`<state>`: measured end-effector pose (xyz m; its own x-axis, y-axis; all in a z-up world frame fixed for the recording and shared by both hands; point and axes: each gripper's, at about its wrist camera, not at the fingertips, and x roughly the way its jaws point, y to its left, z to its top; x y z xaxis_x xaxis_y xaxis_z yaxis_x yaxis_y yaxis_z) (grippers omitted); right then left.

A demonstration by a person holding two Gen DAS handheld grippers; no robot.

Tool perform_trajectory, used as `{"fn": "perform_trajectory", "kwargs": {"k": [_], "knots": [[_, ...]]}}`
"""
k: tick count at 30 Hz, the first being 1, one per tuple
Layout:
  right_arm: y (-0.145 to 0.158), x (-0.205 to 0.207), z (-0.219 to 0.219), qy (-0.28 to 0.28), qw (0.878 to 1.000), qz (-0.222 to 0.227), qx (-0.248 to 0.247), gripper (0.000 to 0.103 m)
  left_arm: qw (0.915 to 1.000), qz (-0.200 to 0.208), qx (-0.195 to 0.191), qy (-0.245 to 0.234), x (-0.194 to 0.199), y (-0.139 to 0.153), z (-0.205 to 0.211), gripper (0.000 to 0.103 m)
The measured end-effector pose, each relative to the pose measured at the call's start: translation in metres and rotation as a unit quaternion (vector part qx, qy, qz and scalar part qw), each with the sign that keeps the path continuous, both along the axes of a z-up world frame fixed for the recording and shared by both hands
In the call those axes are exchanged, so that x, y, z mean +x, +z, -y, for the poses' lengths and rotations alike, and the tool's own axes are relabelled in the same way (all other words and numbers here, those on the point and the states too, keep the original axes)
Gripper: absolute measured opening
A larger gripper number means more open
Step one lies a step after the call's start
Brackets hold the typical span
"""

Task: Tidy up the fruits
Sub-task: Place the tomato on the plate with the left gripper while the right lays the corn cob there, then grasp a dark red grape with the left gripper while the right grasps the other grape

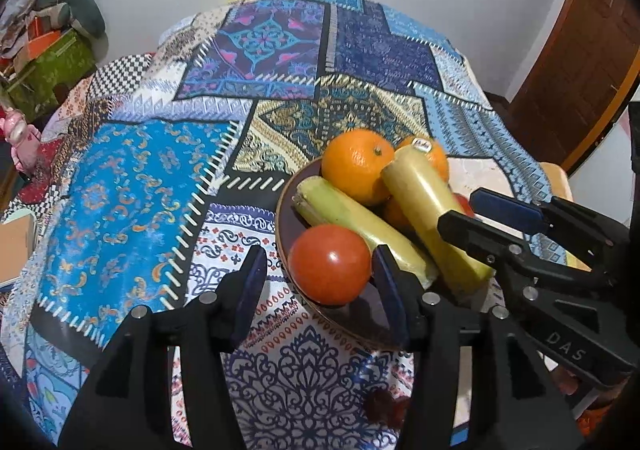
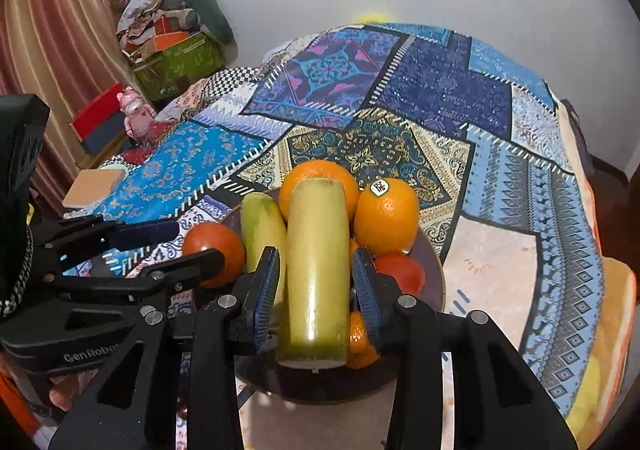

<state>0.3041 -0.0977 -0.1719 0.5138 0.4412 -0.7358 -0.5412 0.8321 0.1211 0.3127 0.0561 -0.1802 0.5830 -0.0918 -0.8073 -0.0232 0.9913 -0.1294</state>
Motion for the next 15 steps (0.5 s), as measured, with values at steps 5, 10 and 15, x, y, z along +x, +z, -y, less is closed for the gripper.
{"fn": "perform_trajectory", "kwargs": {"k": [5, 10, 15], "knots": [[0.014, -0.013, 0.01, -0.01, 1.0, 0.007, 0.017, 0.036, 0.9997, 0.026, 0.0, 0.001, -0.022, 0.025, -0.003, 0.057], [0.021, -0.034, 0.02, -0.016, 0.999, 0.004, 0.035, 0.036, 0.9988, 0.048, 0.009, -0.003, -0.05, 0.043, -0.004, 0.061], [0.021, -0.057, 0.021, -0.011, 0.999, 0.003, 0.031, 0.042, 0.9976, 0.06, 0.026, -0.021, -0.08, 0.051, -0.003, 0.066]]}}
